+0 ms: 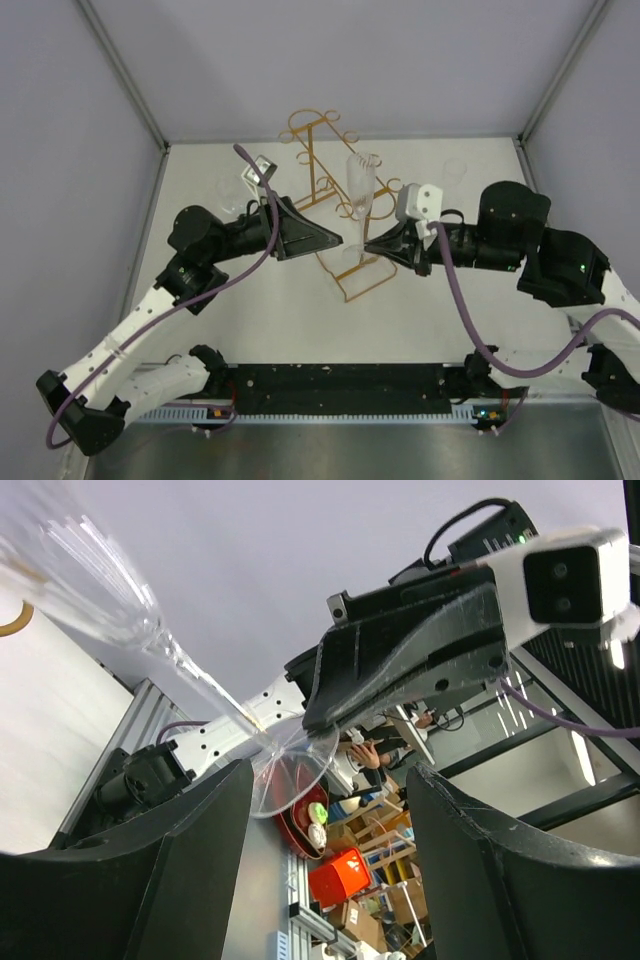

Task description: Take the wine glass off the wine glass rack

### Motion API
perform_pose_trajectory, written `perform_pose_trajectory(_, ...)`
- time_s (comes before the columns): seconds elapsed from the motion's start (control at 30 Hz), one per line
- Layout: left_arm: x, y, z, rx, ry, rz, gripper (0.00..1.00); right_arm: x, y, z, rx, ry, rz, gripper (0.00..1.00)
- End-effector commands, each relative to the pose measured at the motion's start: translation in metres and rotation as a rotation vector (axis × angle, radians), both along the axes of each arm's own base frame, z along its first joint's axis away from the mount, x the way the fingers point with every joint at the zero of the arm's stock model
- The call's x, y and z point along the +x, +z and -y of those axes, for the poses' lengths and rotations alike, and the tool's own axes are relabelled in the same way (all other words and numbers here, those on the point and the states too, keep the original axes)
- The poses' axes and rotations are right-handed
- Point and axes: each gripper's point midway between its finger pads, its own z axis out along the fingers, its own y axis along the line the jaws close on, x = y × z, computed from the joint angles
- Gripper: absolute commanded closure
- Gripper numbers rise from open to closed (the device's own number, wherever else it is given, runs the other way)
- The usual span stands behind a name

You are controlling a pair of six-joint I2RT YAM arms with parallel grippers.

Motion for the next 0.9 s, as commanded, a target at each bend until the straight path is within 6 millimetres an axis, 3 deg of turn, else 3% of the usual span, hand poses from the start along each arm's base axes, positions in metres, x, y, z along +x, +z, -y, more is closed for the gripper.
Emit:
perform_pose_trajectory(0.0, 0.001, 0.004, 0.000, -0.023, 0.009, 0.017, 0.31, 0.010, 0.012, -0.002, -0.025, -0.081, 0.154, 1.00)
perform_pose_trajectory(0.6, 0.006, -0.013, 0.005, 0.015, 0.005, 0.012, 0.31, -0.010, 0.014, -0.037, -0.112, -0.086, 0.317, 1.00)
perform_pose_trajectory(0.87, 0.003, -0.009, 0.003, 0.012, 0.001, 0.030, 0.34, -0.016, 0.012, -0.047, -0.126, -0.065, 0.332, 1.00)
